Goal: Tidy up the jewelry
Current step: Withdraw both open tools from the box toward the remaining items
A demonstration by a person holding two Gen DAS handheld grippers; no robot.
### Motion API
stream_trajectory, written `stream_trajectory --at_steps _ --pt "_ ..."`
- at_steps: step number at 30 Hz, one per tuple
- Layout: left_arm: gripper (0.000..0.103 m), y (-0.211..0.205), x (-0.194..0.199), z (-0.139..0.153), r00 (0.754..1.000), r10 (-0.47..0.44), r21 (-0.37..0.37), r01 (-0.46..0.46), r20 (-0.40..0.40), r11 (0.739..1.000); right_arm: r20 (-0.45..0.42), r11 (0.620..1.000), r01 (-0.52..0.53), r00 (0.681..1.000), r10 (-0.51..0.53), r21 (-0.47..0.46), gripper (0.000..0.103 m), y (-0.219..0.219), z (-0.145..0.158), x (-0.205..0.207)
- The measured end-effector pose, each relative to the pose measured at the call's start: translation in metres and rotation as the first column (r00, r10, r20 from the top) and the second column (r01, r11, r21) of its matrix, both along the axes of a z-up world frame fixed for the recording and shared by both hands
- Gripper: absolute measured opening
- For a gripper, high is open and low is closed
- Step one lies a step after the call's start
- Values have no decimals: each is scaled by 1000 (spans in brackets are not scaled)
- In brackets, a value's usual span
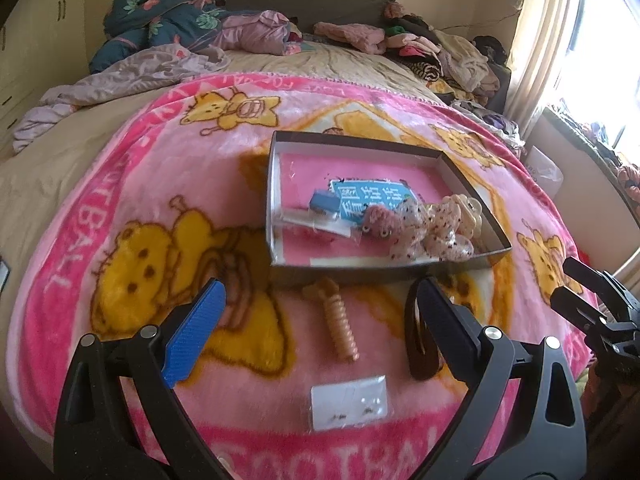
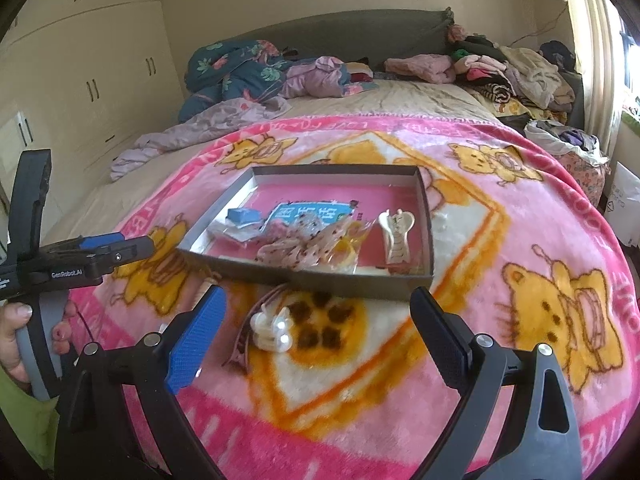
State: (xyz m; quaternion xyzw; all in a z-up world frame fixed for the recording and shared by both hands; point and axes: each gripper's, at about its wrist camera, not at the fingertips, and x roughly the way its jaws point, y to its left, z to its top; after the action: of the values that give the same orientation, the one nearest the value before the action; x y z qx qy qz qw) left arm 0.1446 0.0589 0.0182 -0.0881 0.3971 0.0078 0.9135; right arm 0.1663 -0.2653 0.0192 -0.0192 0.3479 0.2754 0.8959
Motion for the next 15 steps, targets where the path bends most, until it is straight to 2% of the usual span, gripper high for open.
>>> stream_trajectory --at_steps 15 --pt "90 6 -34 -23 999 14 20 -13 -43 1000 -46 998 -59 997 58 -25 92 20 -23 -19"
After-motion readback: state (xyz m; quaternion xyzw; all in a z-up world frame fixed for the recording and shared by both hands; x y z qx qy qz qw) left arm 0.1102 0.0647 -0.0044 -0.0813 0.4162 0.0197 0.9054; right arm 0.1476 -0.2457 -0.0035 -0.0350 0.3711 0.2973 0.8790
